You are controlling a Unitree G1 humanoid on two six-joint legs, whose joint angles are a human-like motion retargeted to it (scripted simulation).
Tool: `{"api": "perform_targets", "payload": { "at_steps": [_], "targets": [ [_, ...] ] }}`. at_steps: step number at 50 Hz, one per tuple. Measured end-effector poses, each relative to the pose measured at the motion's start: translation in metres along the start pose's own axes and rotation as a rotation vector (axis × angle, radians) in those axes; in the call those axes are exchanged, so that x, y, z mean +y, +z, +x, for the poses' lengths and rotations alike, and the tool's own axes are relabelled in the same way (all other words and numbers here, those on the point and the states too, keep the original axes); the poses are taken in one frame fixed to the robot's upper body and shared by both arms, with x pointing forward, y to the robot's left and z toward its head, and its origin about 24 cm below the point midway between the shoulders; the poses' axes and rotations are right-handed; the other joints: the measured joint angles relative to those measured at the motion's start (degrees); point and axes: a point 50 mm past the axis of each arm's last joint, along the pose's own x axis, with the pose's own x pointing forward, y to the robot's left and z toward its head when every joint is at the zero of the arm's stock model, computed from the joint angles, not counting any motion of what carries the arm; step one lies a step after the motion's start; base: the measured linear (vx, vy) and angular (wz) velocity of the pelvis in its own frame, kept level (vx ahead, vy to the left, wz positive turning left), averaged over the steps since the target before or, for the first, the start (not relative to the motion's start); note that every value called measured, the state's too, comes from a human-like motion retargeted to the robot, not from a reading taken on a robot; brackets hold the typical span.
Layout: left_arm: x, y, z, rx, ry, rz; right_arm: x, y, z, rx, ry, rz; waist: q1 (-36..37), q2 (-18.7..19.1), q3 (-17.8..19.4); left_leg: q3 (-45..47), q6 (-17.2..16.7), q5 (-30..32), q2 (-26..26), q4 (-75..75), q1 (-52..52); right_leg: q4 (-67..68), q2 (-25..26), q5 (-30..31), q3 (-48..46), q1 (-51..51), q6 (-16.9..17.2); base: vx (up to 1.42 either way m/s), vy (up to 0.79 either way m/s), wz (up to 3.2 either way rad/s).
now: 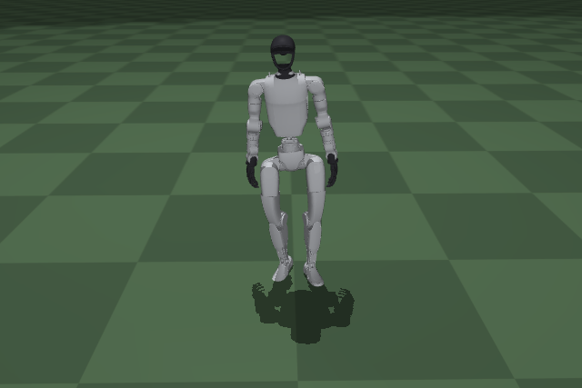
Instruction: Upper body actions
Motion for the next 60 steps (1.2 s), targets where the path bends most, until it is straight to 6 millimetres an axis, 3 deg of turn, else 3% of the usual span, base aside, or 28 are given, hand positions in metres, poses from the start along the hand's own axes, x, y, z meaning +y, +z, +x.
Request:
{"api": "perform_targets", "payload": {
  "at_steps": [4, 8, 13, 17, 20, 25, 27, 30, 32, 35, 37, 42, 48, 52, 53, 54, 60],
  "targets": [
    [0.015, -0.008, -0.002, 0.037, 0.030, 0.009, 0.000, -0.003, 0.000, 0.002, 0.005, 0.018, -0.38, 0.15, 0.23, -3.84, -0.43, 0.89, 0.24, 0.47, -1.02, 3.16, 0.66, -0.89, 1.61, -0.39, -1.18, 0.08, -0.02, 1.03],
    [0.024, -0.010, -0.003, 0.059, 0.067, 0.034, 0.001, -0.012, 0.001, 0.026, 0.009, 0.038, 0.22, -0.12, 0.04, -7.88, -1.10, 2.43, 0.37, 0.54, -1.93, 7.11, 1.28, -0.34, 10.65, -2.44, -0.91, 0.09, -0.06, 1.50],
    [0.028, -0.004, -0.003, 0.040, 0.085, 0.026, -0.002, -0.016, 0.001, 0.035, -0.005, 0.033, -0.22, -1.04, 1.30, -14.59, -2.08, 5.19, -0.17, 0.63, -3.37, 11.01, 2.89, 0.82, 27.74, -5.25, 4.90, 0.01, -0.12, 1.88],
    [0.028, -0.001, -0.003, 0.019, 0.075, -0.010, -0.009, -0.007, 0.001, 0.002, -0.023, 0.030, -0.60, -2.20, 2.33, -19.33, -3.46, 7.53, -0.62, 0.80, -5.56, 9.96, 2.62, 0.21, 30.67, -4.97, 9.84, -0.13, -0.18, 1.81],
    [0.030, 0.000, -0.003, 0.015, 0.086, -0.007, -0.015, 0.003, 0.000, -0.034, -0.038, 0.035, 1.25, -3.35, 3.27, -20.50, -4.69, 9.26, -0.57, 0.55, -6.93, 6.95, 1.71, -1.29, 21.61, -3.36, 6.66, -0.20, -0.20, 1.31],
    [0.032, 0.012, -0.004, -0.008, 0.130, 0.004, -0.040, 0.032, -0.004, -0.130, -0.089, 0.023, 5.84, -3.84, 7.56, -23.05, -4.20, 13.18, -1.52, 0.40, -10.21, 4.17, 1.21, -0.31, 13.50, -2.35, 5.96, -0.37, -0.18, 1.22],
    [0.027, 0.010, -0.003, -0.011, 0.130, -0.023, -0.053, 0.038, -0.006, -0.153, -0.123, -0.001, 7.18, -4.68, 8.79, -21.76, -0.44, 13.06, -2.47, 0.55, -11.35, 3.43, 0.26, -0.23, 11.75, -2.05, 5.71, -0.34, -0.09, 1.40],
    [0.017, -0.006, -0.002, 0.029, 0.108, -0.055, -0.062, 0.037, -0.007, -0.148, -0.162, -0.039, 6.83, -5.74, 8.79, -7.28, 5.90, 8.45, -0.22, -0.09, -11.70, 2.24, -1.73, -0.26, 6.69, -1.39, 5.73, -0.18, -0.01, 1.97],
    [0.012, -0.017, -0.001, 0.057, 0.101, -0.084, -0.063, 0.035, -0.007, -0.138, -0.187, -0.050, 5.89, -5.72, 8.16, 3.44, 4.75, 5.00, 2.07, -0.58, -11.26, 1.28, -2.25, -0.40, 2.29, -1.06, 5.96, -0.15, 0.04, 2.32],
    [0.010, -0.028, -0.002, 0.090, 0.090, -0.115, -0.060, 0.032, -0.006, -0.121, -0.192, -0.043, 3.52, -5.97, 7.35, 21.53, 1.95, 2.06, 5.23, -0.05, -9.36, -0.32, -3.19, -0.82, -6.25, 0.03, 6.70, -0.09, 0.02, 2.96],
    [0.011, -0.034, -0.002, 0.109, 0.091, -0.119, -0.054, 0.026, -0.005, -0.102, -0.165, -0.044, 2.85, -6.39, 6.98, 28.25, 1.22, 1.40, 6.05, 1.15, -7.84, -1.07, -3.92, -1.28, -11.58, 1.05, 7.46, 0.01, 0.07, 2.99],
    [0.010, -0.036, -0.003, 0.141, 0.120, -0.174, -0.034, 0.017, -0.002, -0.064, -0.105, -0.086, 5.05, -7.22, 5.43, 36.76, 0.85, 1.84, 6.22, 4.66, -5.10, -2.09, -4.49, -3.01, -22.42, 2.65, 9.87, 0.11, 0.12, 2.67],
    [0.004, -0.017, -0.001, 0.083, 0.086, -0.277, -0.017, 0.025, -0.002, -0.104, -0.061, -0.106, 6.17, -8.31, 4.98, 43.46, 0.43, 1.67, 4.31, 6.53, -0.48, -1.26, -4.71, -4.61, -36.25, 5.14, 14.51, 0.20, 0.16, 2.87],
    [-0.002, -0.017, -0.001, 0.078, 0.077, -0.304, -0.011, 0.029, -0.002, -0.147, -0.068, -0.110, 7.11, -7.02, 4.09, 44.53, -2.80, 2.92, 2.39, 3.33, 2.37, 0.32, -2.67, -4.81, -43.19, 7.12, 17.23, 0.34, 0.20, 2.39],
    [-0.005, -0.019, -0.001, 0.089, 0.070, -0.314, -0.011, 0.028, -0.001, -0.148, -0.077, -0.114, 8.10, -7.15, 4.31, 33.19, -1.98, 2.86, 1.65, 3.88, -1.23, 0.64, -2.64, -4.40, -43.93, 8.11, 17.52, 0.37, 0.15, 2.02],
    [-0.007, -0.020, -0.001, 0.099, 0.067, -0.321, -0.010, 0.026, -0.001, -0.143, -0.080, -0.110, 8.45, -7.06, 4.44, 29.09, -1.38, 2.90, 1.29, 3.92, -2.41, 1.02, -2.49, -3.78, -44.40, 8.89, 17.86, 0.32, 0.10, 2.10],
    [-0.020, -0.030, -0.001, 0.134, 0.047, -0.329, -0.005, 0.011, 0.000, -0.085, -0.041, -0.064, 11.11, -4.86, 4.08, 18.93, 0.17, 1.75, -1.04, 1.12, -1.46, 4.90, -0.98, 2.18, -48.97, 13.37, 18.03, 0.33, 0.18, 1.73]
  ]
}}
